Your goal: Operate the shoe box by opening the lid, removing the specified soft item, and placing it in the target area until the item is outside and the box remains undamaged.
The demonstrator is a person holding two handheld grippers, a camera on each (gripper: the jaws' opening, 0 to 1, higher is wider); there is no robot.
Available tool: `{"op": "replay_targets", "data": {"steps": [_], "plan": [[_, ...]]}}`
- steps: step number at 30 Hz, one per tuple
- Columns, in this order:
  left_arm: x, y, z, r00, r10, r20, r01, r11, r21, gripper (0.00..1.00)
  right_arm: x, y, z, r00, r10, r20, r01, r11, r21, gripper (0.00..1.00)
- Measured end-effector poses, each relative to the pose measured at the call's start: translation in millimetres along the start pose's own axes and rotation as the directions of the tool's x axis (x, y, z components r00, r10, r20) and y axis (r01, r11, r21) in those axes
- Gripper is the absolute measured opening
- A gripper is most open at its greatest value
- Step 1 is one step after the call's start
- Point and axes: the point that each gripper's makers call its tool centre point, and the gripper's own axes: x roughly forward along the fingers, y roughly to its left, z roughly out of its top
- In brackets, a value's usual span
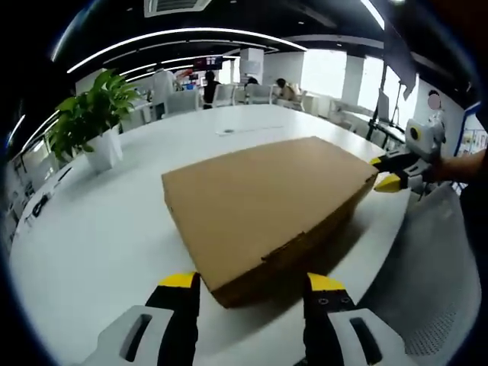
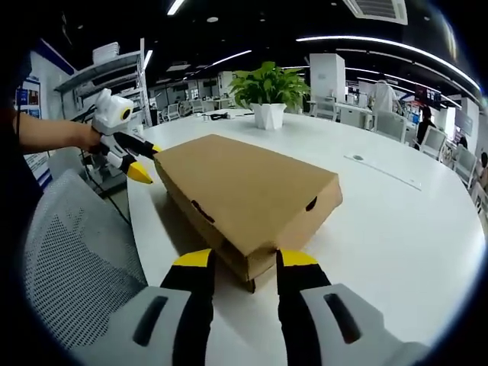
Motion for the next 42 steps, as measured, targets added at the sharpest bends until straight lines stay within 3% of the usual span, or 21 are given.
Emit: {"op": "replay_targets", "data": {"steps": [14,24,42], "plan": [[-14,-7.9,14.1,1.0,-0.004,0.004,0.004,1.0,0.03,0.54,-11,2,18.0,1.0,0.017,0.021,-0.016,1.0,-0.021,0.27],[-27,-10.1,29.8,1.0,0.005,0.03,-0.007,0.998,0.061,0.53,-20,4,36.5,0.999,0.049,-0.001,-0.049,0.996,-0.078,0.3],[-43,6.3,59.0,0.995,0.042,0.095,-0.049,0.996,0.077,0.5,-31,-5,67.2,0.998,0.037,0.041,-0.032,0.993,-0.118,0.28]]}}
